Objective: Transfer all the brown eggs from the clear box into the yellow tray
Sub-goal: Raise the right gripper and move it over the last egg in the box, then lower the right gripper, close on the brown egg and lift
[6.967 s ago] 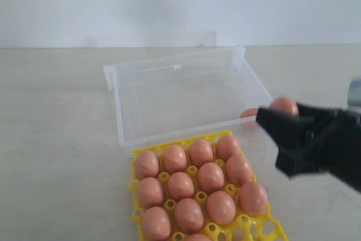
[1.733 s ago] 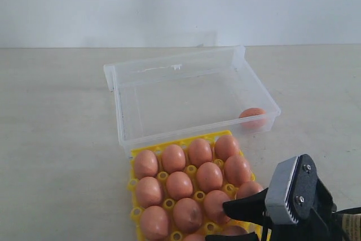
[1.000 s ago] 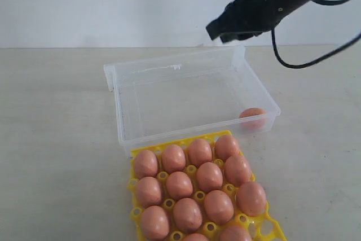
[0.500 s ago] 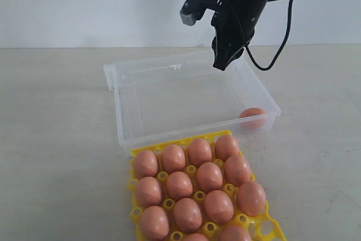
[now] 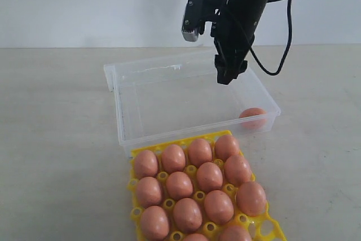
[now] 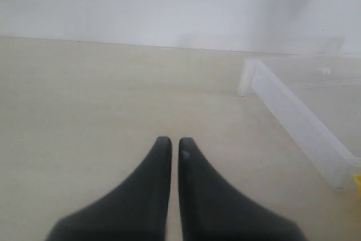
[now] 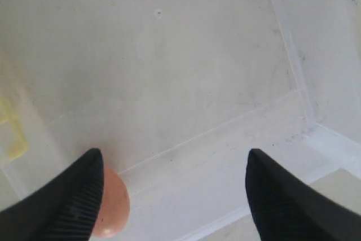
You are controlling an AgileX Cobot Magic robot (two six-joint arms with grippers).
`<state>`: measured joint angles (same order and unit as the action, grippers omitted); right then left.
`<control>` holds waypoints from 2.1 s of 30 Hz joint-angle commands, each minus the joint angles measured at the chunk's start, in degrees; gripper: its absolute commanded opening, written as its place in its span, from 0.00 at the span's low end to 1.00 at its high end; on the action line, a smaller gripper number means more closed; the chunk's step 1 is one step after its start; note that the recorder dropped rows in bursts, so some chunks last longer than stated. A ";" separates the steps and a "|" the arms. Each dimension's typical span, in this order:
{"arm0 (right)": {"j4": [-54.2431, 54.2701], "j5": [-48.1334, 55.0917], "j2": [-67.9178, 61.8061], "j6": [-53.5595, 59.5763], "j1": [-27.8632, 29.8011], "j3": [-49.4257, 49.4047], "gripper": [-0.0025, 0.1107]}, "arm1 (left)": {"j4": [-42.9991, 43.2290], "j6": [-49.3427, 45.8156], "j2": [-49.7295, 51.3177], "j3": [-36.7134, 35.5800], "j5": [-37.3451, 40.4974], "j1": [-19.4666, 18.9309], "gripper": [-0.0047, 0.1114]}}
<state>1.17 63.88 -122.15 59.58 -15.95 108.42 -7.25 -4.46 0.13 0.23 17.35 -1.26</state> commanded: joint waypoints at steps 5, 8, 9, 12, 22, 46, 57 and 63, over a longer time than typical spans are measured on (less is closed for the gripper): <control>-3.86 -4.94 -1.77 4.45 2.17 -5.03 0.57 | 0.21 -0.10 -0.13 -0.23 -0.64 0.20 0.08; -6.95 -3.77 -1.77 4.34 3.36 -7.16 0.57 | 0.21 -0.10 -0.13 -0.23 -0.64 0.20 0.08; -7.63 -2.99 -1.77 4.34 3.48 -7.29 0.57 | 0.21 -0.10 -0.13 -0.23 -0.64 0.20 0.08; -8.34 -1.57 -1.77 4.34 3.98 -7.29 0.57 | 0.21 -0.10 -0.13 -0.23 -0.64 0.20 0.08; -2.90 0.32 -1.77 4.11 4.01 -7.29 0.57 | 0.21 -0.10 -0.13 -0.23 -0.64 0.20 0.08; -2.02 -0.78 -4.50 4.30 4.01 -13.34 0.57 | 0.21 -0.10 -0.13 -0.23 -0.64 0.20 0.08; -7.13 -0.90 -4.38 -6.19 4.01 -13.63 0.02 | 0.21 -0.10 -0.13 -0.23 -0.64 0.20 0.08; -3.31 -6.44 -1.78 -22.02 4.01 -13.63 0.02 | 0.21 -0.10 -0.13 -0.23 -0.64 0.20 0.08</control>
<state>-4.63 60.44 -126.44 43.49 -12.15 94.82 -7.25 -4.46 0.13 0.23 17.35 -1.26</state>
